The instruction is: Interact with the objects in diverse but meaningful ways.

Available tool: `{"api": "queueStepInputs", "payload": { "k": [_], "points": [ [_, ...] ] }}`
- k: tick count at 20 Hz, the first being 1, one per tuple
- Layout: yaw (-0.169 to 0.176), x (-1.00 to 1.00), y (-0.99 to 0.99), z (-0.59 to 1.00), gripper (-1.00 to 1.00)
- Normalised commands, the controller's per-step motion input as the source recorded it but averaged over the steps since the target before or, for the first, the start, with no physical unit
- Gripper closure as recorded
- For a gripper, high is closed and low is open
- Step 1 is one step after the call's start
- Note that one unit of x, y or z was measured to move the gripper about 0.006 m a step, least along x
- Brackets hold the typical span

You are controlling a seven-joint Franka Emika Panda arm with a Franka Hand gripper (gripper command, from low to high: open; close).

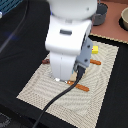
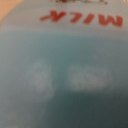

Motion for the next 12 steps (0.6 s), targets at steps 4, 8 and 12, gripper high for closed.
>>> {"api": "queueStepInputs", "payload": {
  "k": [4,8,12],
  "points": [
    [0.059,-0.75,-0.21,0.0,1.0],
    [0.05,-0.66,-0.38,0.0,1.0],
    [0.038,-0.68,-0.43,-0.03,1.0]
  ]
}}
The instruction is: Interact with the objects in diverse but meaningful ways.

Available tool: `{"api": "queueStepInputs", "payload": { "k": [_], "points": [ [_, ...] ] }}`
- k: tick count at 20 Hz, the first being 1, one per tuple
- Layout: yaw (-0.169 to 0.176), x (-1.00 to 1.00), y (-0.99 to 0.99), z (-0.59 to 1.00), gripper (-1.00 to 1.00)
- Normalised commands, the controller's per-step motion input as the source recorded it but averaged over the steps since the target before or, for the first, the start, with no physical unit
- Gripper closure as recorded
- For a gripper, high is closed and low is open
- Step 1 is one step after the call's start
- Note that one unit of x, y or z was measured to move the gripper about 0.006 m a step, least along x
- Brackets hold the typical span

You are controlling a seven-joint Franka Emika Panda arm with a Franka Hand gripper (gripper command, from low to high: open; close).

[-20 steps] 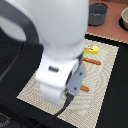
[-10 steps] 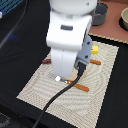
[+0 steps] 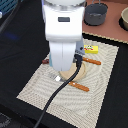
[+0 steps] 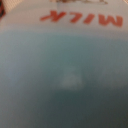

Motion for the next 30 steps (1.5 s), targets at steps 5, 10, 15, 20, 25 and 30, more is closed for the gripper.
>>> {"api": "queueStepInputs", "payload": {
  "k": [5,10,15,20,25,30],
  "points": [
    [0.013,-0.83,-0.42,-0.29,1.0],
    [0.005,-0.94,-0.36,-0.46,1.0],
    [0.004,-0.92,-0.03,-0.51,1.0],
    [0.001,-0.73,-0.02,-0.5,1.0],
    [0.0,-0.02,0.0,-0.26,1.0],
    [0.002,0.05,-0.14,-0.28,1.0]
  ]
}}
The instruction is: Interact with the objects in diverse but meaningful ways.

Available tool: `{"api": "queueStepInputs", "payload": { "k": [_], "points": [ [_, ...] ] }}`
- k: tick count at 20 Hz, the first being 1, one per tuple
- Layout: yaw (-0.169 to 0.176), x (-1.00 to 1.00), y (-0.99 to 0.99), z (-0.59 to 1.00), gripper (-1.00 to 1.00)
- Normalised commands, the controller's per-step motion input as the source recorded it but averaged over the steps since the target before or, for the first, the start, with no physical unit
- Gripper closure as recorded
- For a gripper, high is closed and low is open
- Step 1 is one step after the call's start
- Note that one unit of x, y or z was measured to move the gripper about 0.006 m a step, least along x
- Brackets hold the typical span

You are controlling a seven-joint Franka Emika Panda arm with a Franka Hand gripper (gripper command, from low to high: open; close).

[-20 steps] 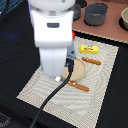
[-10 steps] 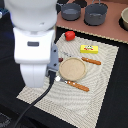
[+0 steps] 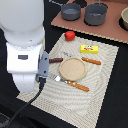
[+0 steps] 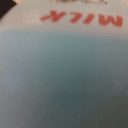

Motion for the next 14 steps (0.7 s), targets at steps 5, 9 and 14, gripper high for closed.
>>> {"api": "queueStepInputs", "payload": {
  "k": [5,9,14],
  "points": [
    [0.0,0.02,-0.31,-0.25,1.0],
    [0.006,-0.05,-0.39,-0.32,1.0],
    [0.01,-0.31,-0.31,-0.32,1.0]
  ]
}}
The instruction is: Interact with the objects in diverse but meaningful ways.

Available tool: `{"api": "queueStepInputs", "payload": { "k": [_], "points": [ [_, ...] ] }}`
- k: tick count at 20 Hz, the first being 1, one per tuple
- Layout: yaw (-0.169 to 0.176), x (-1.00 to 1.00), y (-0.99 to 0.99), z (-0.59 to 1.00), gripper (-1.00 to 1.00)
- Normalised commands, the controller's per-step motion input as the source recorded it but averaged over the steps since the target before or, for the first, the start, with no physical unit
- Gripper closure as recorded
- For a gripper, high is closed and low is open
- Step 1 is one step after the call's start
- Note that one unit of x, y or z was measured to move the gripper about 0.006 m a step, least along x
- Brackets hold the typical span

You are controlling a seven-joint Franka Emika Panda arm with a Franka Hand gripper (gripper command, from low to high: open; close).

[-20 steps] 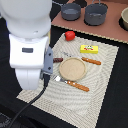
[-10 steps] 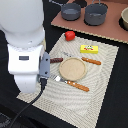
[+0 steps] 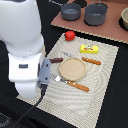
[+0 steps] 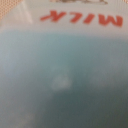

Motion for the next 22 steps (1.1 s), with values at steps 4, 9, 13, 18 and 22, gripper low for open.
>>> {"api": "queueStepInputs", "payload": {
  "k": [4,9,13,18,22],
  "points": [
    [0.012,-0.37,-0.1,-0.22,1.0],
    [0.002,-0.09,0.0,-0.1,1.0],
    [0.0,0.03,0.01,-0.06,1.0],
    [0.0,0.29,0.07,0.02,1.0],
    [0.0,0.05,0.01,-0.19,1.0]
  ]
}}
